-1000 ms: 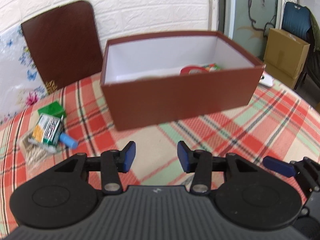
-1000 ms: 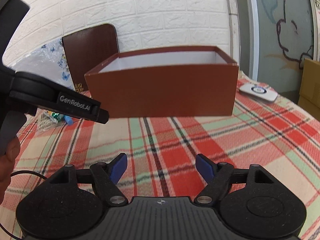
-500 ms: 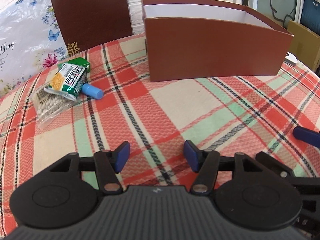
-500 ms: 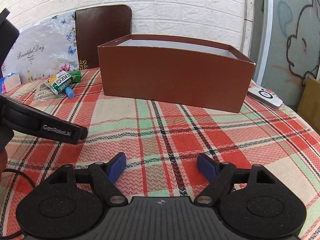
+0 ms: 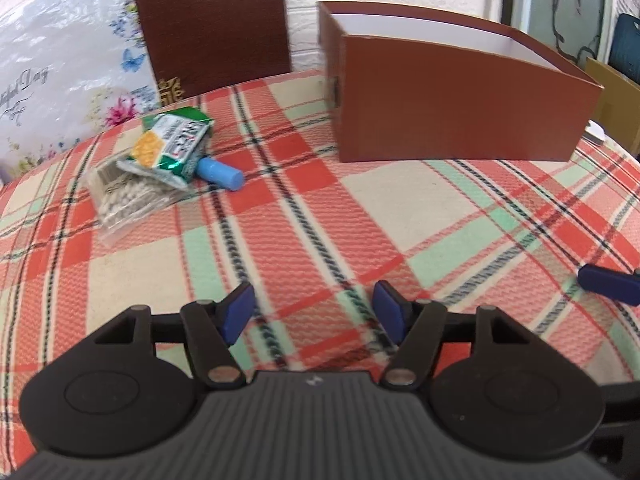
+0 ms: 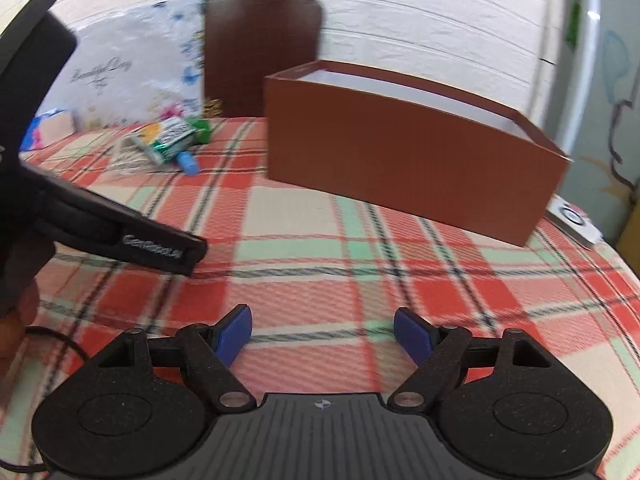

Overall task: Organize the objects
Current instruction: 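Move the left gripper back over the table to the cotton swab bag, then grasp the clear bag of cotton swabs with the left gripper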

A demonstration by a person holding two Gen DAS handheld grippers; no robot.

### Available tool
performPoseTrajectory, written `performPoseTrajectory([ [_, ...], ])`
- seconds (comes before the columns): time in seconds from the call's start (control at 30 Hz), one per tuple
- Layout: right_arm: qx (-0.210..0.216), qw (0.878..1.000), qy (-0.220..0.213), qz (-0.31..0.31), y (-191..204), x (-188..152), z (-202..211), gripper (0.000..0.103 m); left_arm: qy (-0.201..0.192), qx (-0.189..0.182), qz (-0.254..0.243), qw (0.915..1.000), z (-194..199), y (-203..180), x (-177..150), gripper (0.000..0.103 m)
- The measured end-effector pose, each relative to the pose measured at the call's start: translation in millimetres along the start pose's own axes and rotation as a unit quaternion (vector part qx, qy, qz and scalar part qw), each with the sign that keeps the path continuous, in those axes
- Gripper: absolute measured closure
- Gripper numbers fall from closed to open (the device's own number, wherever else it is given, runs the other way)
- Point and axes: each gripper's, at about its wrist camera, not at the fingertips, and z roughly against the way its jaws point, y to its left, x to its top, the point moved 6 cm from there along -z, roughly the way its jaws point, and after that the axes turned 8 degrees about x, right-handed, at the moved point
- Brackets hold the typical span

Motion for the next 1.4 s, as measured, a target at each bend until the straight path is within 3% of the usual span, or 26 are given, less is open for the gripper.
performPoseTrajectory([
  [0.3,0.049,0.998,0.011,0.050,46,16,-18,0.024,-0.001,0.018,0.025,0.9995,-6,37,-4,0.034],
  [0.47,0.077,0.996,0.019,0.046,59,24,-29,0.024,-0.003,0.027,0.037,0.9990,-11,52,-3,0.034],
  [0.8,0.102,0.992,0.019,0.069,83,39,-49,0.023,-0.012,0.056,0.065,0.9962,-24,96,2,0.029],
  [1.03,0.125,0.989,0.021,0.071,100,56,-72,0.023,-0.024,0.128,0.129,0.9830,-34,179,-5,0.029],
  [1.13,0.151,0.985,0.021,0.082,121,66,-86,0.023,-0.029,0.158,0.169,0.9725,-34,215,-12,0.029],
  [1.27,0.182,0.978,0.013,0.101,154,88,-117,0.022,-0.051,0.155,0.250,0.9543,-30,248,-22,0.031],
  [1.4,0.171,0.982,0.013,0.083,171,114,-156,0.010,-0.056,0.161,0.239,0.9559,-32,244,-21,0.028],
])
